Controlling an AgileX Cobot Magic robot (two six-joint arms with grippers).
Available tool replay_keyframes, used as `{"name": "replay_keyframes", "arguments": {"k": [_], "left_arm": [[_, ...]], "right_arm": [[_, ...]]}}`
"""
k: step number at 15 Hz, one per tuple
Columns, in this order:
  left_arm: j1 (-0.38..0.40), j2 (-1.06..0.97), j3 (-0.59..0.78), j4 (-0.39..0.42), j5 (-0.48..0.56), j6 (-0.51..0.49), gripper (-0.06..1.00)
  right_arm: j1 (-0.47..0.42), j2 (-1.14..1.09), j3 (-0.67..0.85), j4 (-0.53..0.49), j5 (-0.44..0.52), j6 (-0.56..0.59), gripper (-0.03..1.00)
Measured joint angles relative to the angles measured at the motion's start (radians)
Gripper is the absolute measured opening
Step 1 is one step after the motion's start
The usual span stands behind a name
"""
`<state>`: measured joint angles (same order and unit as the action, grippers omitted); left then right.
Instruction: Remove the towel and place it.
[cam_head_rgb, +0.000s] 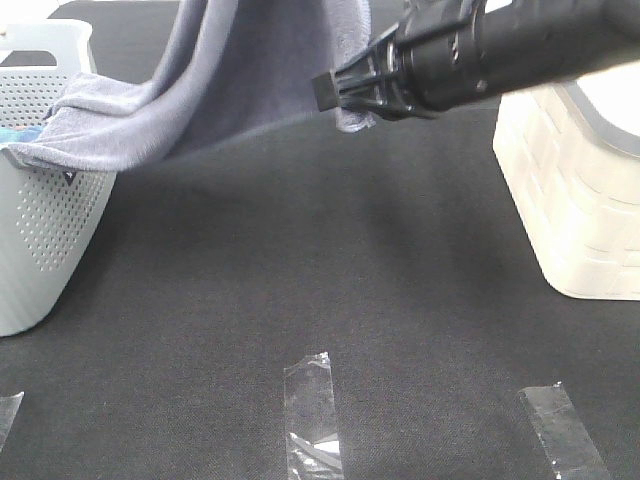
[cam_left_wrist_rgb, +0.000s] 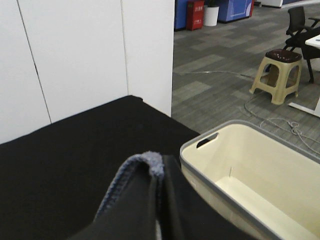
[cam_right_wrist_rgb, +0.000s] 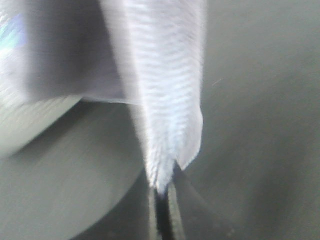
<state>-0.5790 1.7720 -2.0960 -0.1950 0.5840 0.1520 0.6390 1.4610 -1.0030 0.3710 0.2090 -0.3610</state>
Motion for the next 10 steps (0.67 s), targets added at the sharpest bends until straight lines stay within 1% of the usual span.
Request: {"name": "replay_keyframes", "arguments": {"k": [2,3,4,5,6,7,8,9,10], "left_arm": [[0.000,0.017,0.000,0.040,0.082,-0.084,0.00],[0.000,0.021,0.000,0.085,0.120,-0.122,0.00],[0.000,0.022,0.000,0.118,0.156,-0.152,0.00],[0.000,0.022,0.000,0.135,0.174,-0.175,0.00],[0.000,0.022,0.000,0.175,0.245,-0.229,0.00],[0.000,0.022,0.000,0.188,0.271,-0.244,0.00],[0.000,0.022,0.000,0.211,0.372,-0.277,0.00],[0.000,0.022,0.000,0.216,0.404,-0.287,0.00],[0.000,0.023,0.000,0.223,0.484,-0.301,0.00]], "right_arm": [[0.000,0.000,-0.075,-0.034,0.182,0.020,0.00],[0.000,0.000,-0.110,-0.065,0.271,0.056,0.00],[0.000,0.000,-0.131,-0.088,0.315,0.076,0.00],[0.000,0.000,-0.173,-0.141,0.400,0.120,0.00],[0.000,0.000,-0.231,-0.225,0.521,0.190,0.00],[0.000,0.000,-0.250,-0.254,0.558,0.211,0.00],[0.000,0.000,-0.299,-0.329,0.647,0.265,0.00],[0.000,0.000,-0.313,-0.356,0.673,0.282,0.00],[0.000,0.000,-0.345,-0.426,0.733,0.329,0.00]]}}
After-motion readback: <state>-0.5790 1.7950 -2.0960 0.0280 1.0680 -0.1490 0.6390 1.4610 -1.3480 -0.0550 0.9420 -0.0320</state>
